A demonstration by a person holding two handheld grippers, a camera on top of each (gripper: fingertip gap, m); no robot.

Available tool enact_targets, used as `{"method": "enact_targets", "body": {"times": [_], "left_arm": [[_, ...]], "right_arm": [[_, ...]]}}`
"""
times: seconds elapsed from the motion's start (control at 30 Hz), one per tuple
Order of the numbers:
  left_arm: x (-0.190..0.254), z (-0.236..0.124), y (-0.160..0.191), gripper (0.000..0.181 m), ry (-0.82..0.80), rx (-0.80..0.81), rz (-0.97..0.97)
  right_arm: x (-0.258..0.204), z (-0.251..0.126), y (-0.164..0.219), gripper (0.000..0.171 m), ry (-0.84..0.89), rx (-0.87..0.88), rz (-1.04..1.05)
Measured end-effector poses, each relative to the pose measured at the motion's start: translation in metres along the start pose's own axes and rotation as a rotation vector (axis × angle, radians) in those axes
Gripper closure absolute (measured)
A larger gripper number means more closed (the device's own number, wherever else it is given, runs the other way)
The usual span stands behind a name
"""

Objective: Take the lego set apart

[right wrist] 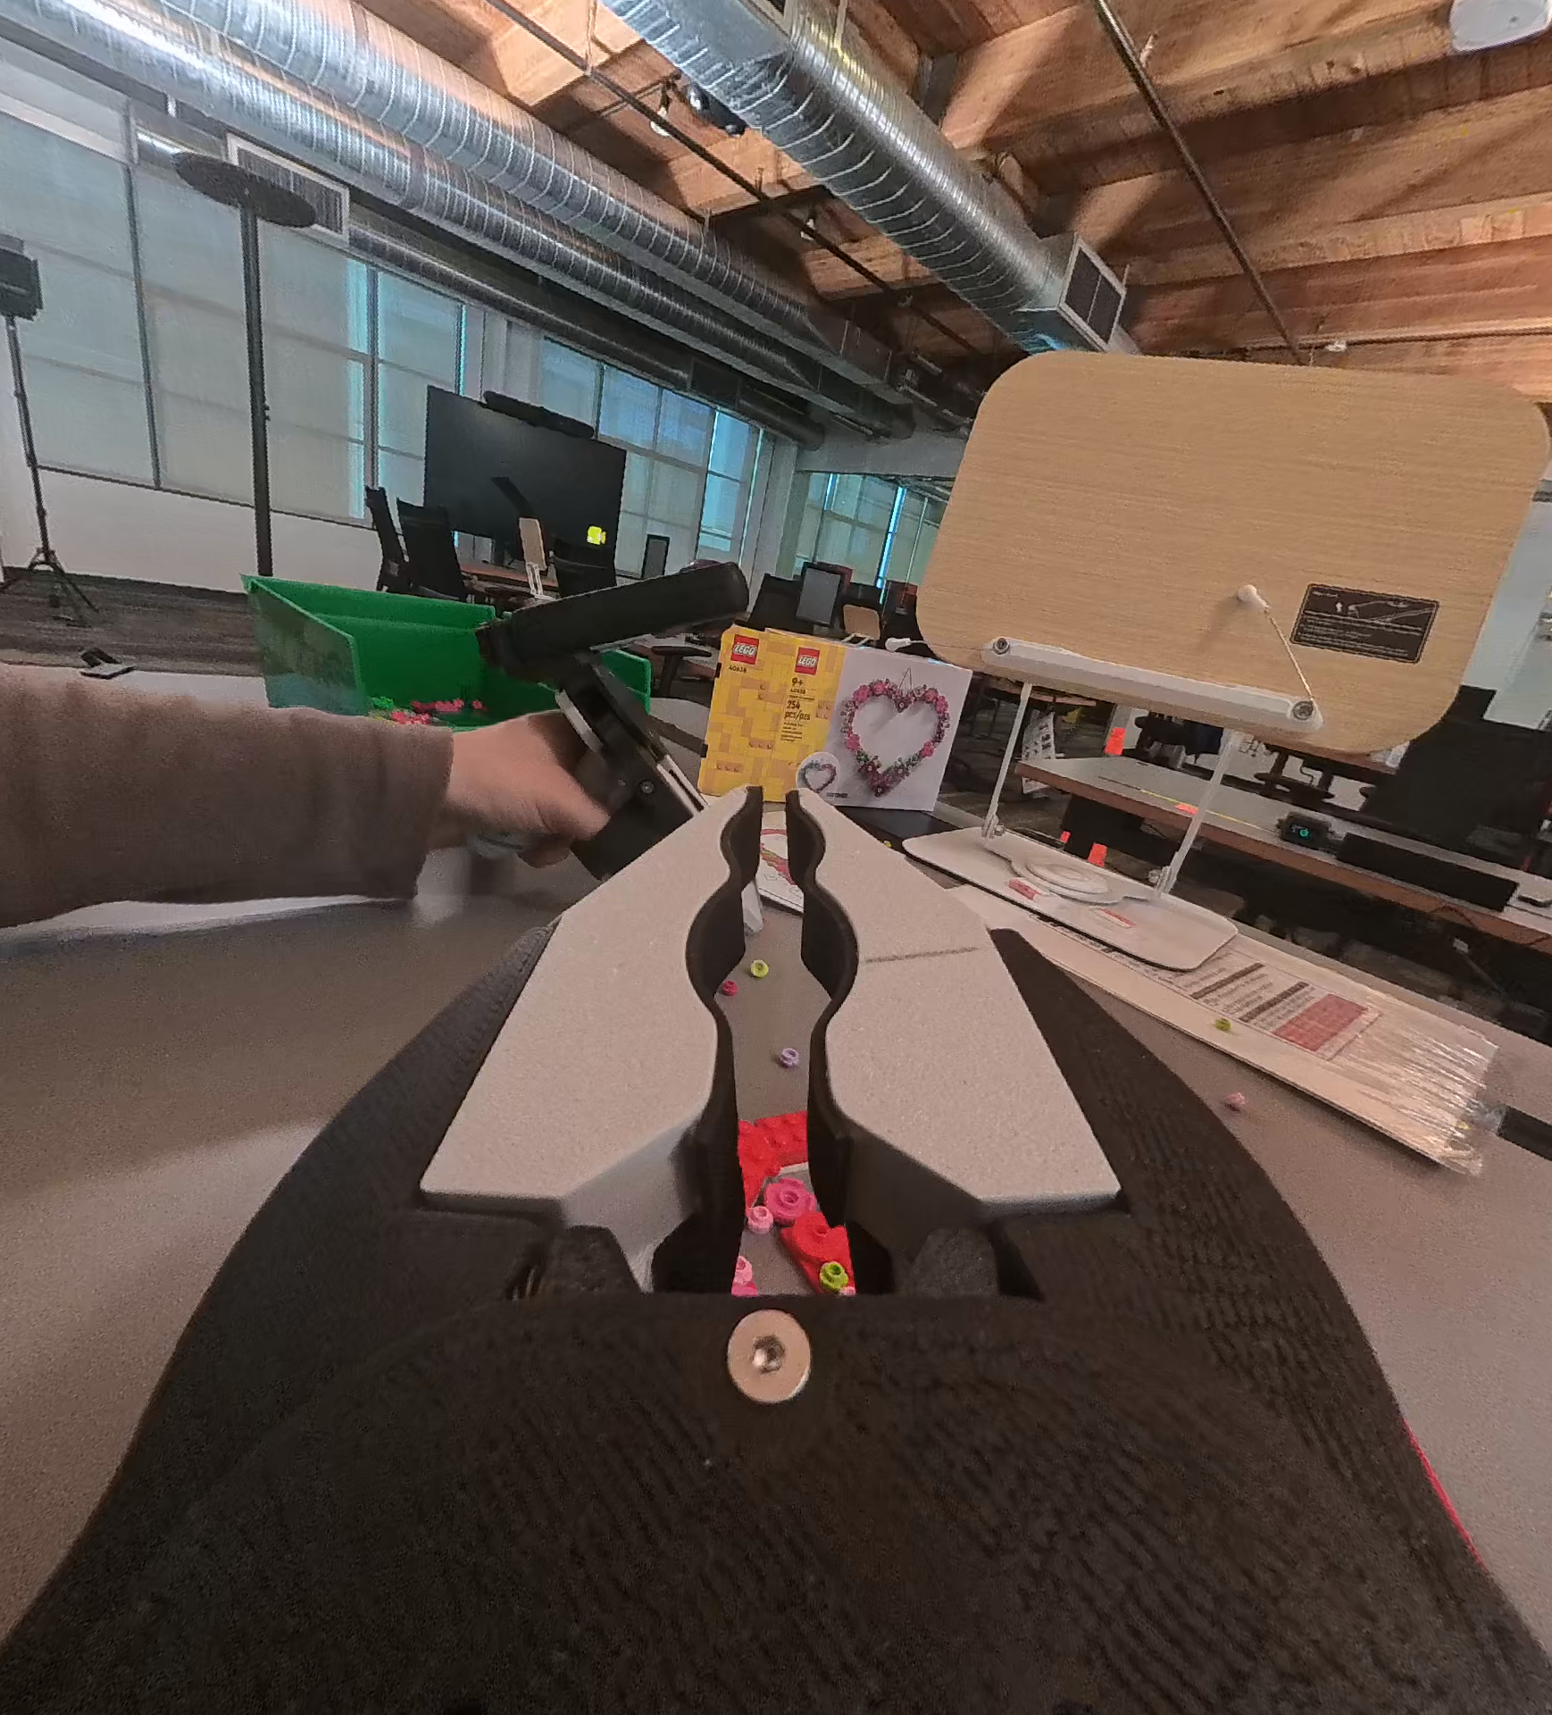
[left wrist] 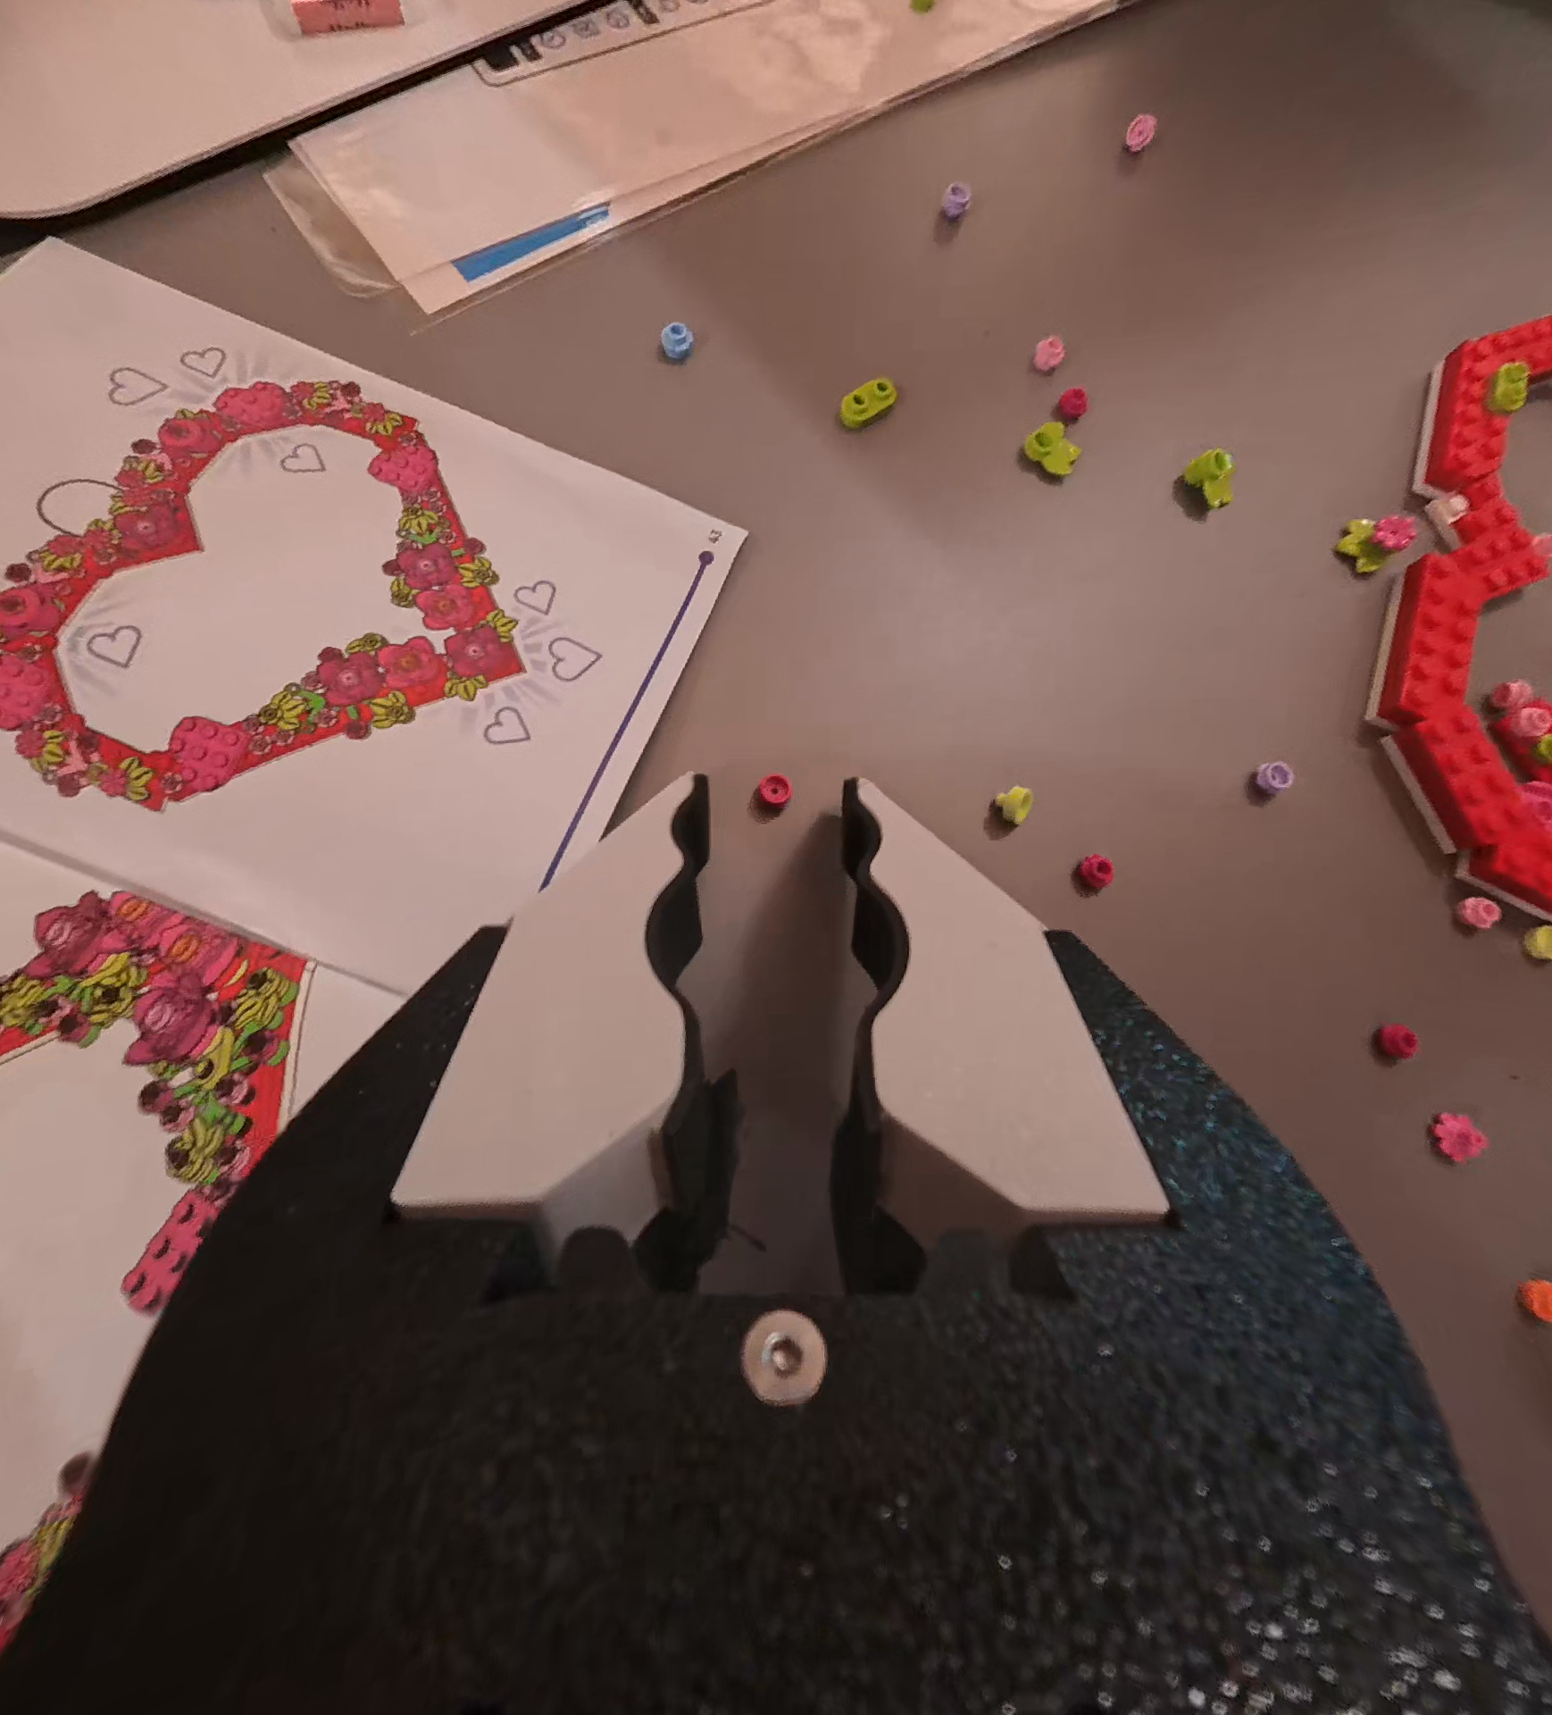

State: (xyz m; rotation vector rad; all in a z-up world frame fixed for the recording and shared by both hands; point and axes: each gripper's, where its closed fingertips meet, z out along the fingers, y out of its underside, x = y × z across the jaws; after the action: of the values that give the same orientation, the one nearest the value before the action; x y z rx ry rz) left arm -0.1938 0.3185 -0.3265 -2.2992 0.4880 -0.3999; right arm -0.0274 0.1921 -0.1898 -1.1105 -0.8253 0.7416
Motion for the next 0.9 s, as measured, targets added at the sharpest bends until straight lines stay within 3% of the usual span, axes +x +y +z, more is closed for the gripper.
{"method": "enact_targets", "body": {"times": [0.2, 0.3, 0.37, 0.5, 0.67, 0.8, 0.87, 0.9], "left_arm": [[0.000, 0.003, -0.001, 0.178, 0.031, 0.017, -0.097], [-0.012, -0.016, -0.010, 0.178, -0.049, 0.058, -0.072], [-0.027, -0.050, -0.028, 0.178, -0.141, 0.146, -0.059], [-0.080, -0.151, -0.056, 0.178, -0.411, 0.303, -0.078], [-0.156, -0.247, -0.018, 0.175, -0.798, 0.119, -0.165], [-0.189, -0.273, 0.034, 0.115, -0.917, -0.083, -0.306], [-0.191, -0.271, 0.046, 0.065, -0.920, -0.103, -0.359], [-0.186, -0.266, 0.048, 0.054, -0.900, -0.102, -0.364]], "right_arm": [[0.001, 0.000, 0.001, 0.168, 0.003, -0.005, -0.001], [0.002, -0.001, 0.001, 0.168, 0.007, -0.004, 0.001], [0.003, -0.001, 0.001, 0.168, 0.009, -0.003, 0.003], [0.002, -0.001, 0.001, 0.168, 0.007, -0.002, 0.007], [0.003, 0.000, 0.001, 0.168, 0.009, -0.001, 0.014], [0.003, 0.000, 0.001, 0.168, 0.009, -0.002, 0.012], [0.002, 0.000, 0.002, 0.168, 0.009, -0.003, 0.011], [0.002, 0.000, 0.002, 0.168, 0.009, -0.004, 0.010]]}}
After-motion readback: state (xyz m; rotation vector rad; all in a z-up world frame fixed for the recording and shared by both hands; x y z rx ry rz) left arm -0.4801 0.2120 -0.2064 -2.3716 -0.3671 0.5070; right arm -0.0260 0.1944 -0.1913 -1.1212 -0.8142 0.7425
